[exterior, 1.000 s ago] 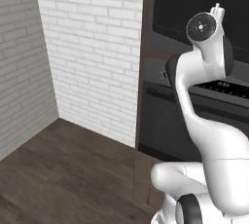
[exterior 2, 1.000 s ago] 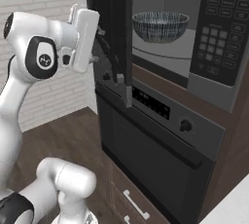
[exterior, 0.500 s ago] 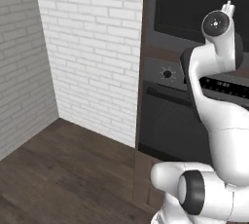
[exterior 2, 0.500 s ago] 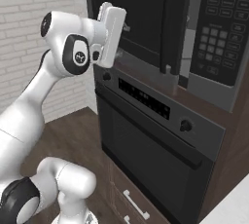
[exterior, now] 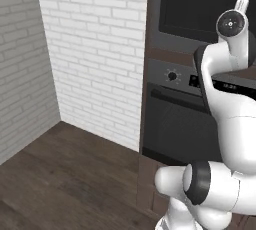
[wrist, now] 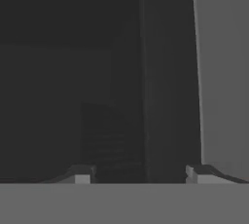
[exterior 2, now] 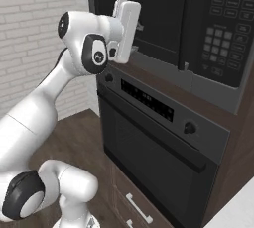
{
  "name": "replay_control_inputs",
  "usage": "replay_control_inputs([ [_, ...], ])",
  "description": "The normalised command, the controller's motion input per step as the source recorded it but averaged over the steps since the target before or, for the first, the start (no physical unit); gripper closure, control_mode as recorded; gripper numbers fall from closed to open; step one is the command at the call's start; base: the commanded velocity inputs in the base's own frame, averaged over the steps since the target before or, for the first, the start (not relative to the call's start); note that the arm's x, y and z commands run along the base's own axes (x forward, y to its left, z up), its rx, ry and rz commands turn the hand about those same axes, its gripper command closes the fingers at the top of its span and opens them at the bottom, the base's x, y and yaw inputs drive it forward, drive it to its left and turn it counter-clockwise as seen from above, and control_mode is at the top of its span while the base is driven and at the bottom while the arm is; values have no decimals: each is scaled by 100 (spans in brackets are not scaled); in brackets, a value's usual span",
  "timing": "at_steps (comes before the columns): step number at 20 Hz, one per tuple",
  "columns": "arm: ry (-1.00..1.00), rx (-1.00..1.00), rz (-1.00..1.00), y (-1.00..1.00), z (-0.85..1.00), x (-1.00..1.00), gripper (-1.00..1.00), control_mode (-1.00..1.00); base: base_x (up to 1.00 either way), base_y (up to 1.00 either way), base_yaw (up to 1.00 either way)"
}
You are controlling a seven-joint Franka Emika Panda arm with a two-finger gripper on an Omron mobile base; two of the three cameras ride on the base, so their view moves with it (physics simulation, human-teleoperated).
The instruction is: Pick the squash from the sink and place it in the bowl. Then pick the bowl and place it in the microwave. Then close the microwave door and press the start button.
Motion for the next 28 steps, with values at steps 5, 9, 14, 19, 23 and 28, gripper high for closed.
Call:
replay_control_inputs([
  [5, 0, 0, 0, -27, 0, 34, -100, -100, 0, 0, 0],
  [9, -7, 0, 0, -2, 4, -36, -100, -100, 0, 0, 0],
  [14, -14, 0, 0, 0, 33, -86, -100, -100, 0, 0, 0],
  [19, -7, 4, 0, 0, 23, -89, -100, -100, 0, 0, 0],
  [23, 3, -6, 13, 0, 4, -87, -100, -100, 0, 0, 0],
  [28, 18, -32, 30, -1, 1, -74, -100, -100, 0, 0, 0],
])
